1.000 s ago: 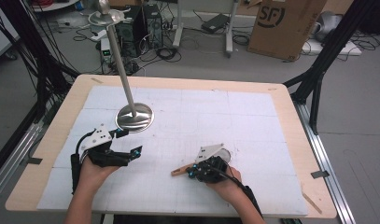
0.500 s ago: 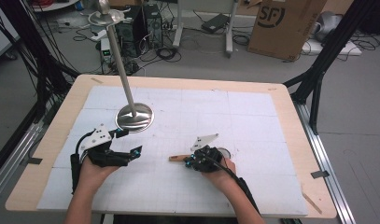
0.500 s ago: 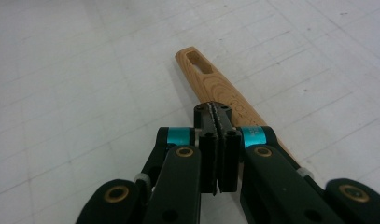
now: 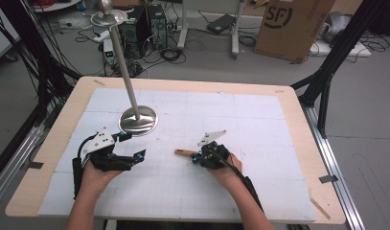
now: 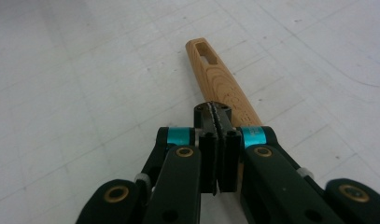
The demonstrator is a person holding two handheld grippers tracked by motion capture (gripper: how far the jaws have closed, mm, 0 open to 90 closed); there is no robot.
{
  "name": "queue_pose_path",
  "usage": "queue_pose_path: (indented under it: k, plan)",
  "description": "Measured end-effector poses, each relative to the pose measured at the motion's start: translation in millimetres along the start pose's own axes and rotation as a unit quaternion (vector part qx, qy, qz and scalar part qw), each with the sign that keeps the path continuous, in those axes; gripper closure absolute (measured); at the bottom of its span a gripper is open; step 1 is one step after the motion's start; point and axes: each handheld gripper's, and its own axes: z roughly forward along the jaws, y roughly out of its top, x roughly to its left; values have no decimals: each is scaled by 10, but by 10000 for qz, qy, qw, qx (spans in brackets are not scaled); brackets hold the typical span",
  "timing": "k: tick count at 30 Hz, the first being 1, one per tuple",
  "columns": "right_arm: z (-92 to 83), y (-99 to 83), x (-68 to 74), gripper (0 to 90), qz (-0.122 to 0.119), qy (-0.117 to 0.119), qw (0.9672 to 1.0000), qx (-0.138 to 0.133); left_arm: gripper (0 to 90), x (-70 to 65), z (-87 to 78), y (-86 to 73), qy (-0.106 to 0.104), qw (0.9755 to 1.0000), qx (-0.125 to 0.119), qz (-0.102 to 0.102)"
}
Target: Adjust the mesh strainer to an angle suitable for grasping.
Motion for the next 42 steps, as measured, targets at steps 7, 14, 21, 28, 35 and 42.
queue_pose_path:
  k: [7, 14, 21, 28, 35, 42]
  plan:
    - [-51, 17, -64, 894, 166, -110, 9998, -68, 164, -7, 9, -3, 2, 10000, 20, -9]
    - [-173, 4, -68, 798, 124, -123, 9997, -143, 164, 3, -3, -3, 0, 10000, 8, -4]
    - [-472, -107, -55, 695, -9, -153, 9985, -532, 164, 9, -15, -6, 16, 10000, -5, -17]
    - [-824, -294, -39, 657, 12, -71, 9950, -999, 164, 23, -14, -17, 48, 10000, 43, -17]
    - [-1022, -478, -11, 627, 50, -146, 9917, -1278, 164, 15, -4, -21, 38, 10000, 48, -40]
    - [-1120, -611, -20, 592, 65, -149, 9901, -1398, 164, 4, 23, -24, -33, 10000, 38, -30]
